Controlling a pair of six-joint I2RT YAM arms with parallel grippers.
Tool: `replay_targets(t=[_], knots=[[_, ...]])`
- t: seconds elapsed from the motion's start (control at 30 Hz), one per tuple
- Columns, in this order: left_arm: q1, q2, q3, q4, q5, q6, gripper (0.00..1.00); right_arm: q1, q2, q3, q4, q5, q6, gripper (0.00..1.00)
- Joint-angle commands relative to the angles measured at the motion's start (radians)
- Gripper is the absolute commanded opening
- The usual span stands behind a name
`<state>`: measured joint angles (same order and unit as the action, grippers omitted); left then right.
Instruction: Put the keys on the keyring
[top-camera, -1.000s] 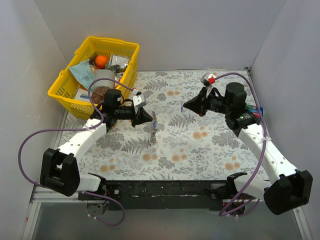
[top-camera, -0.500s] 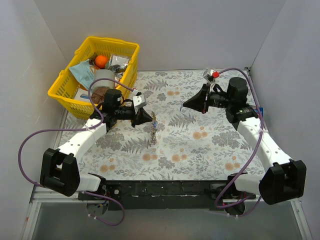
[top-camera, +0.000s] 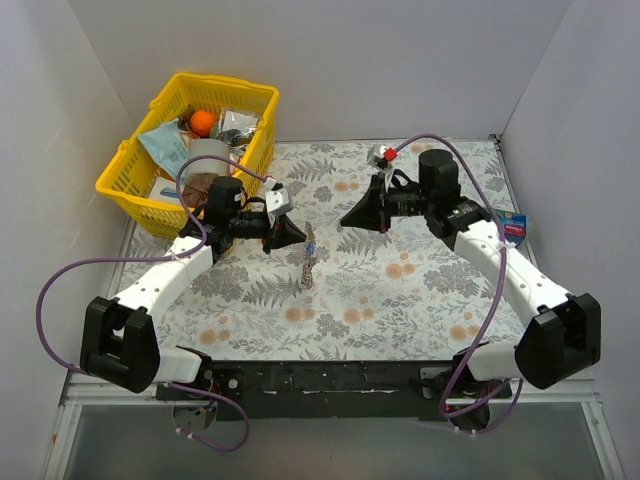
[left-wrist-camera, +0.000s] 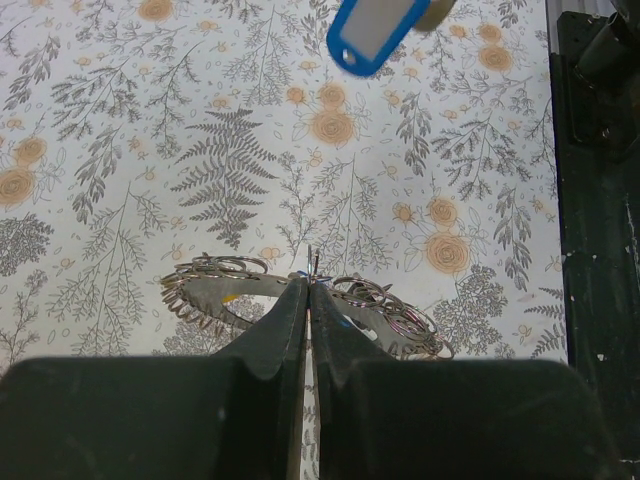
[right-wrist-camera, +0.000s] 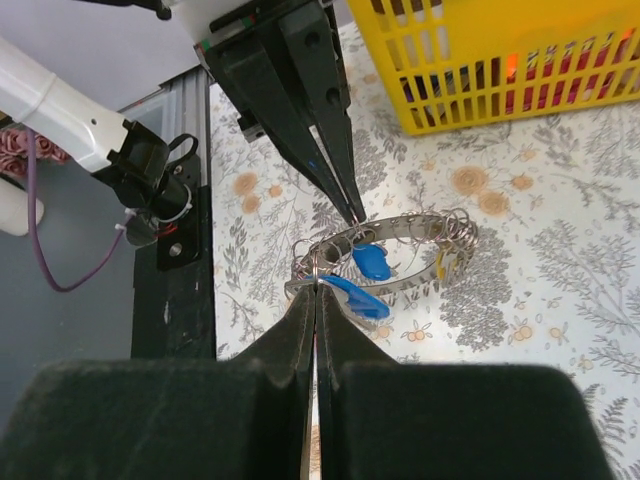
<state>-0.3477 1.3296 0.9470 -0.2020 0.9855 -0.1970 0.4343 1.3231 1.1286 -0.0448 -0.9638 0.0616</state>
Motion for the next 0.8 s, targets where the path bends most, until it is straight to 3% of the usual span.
replay_targets(t=[0.0,0.43,0.77], knots=[[0.006,-0.053,0.027,0.032,0.042,0.01,0.0,0.044,0.053,0.062,-0.066,0.014,-0.058,0.01],[0.006,-0.059,0.021,0.033,0.041,0.016,0.0,0.135,0.197,0.189,-0.256,-0.013,-0.183,0.01],[0.006,-0.056,0.018,0.035,0.048,0.022,0.0,0.158,0.272,0.237,-0.29,-0.035,-0.195,0.01]])
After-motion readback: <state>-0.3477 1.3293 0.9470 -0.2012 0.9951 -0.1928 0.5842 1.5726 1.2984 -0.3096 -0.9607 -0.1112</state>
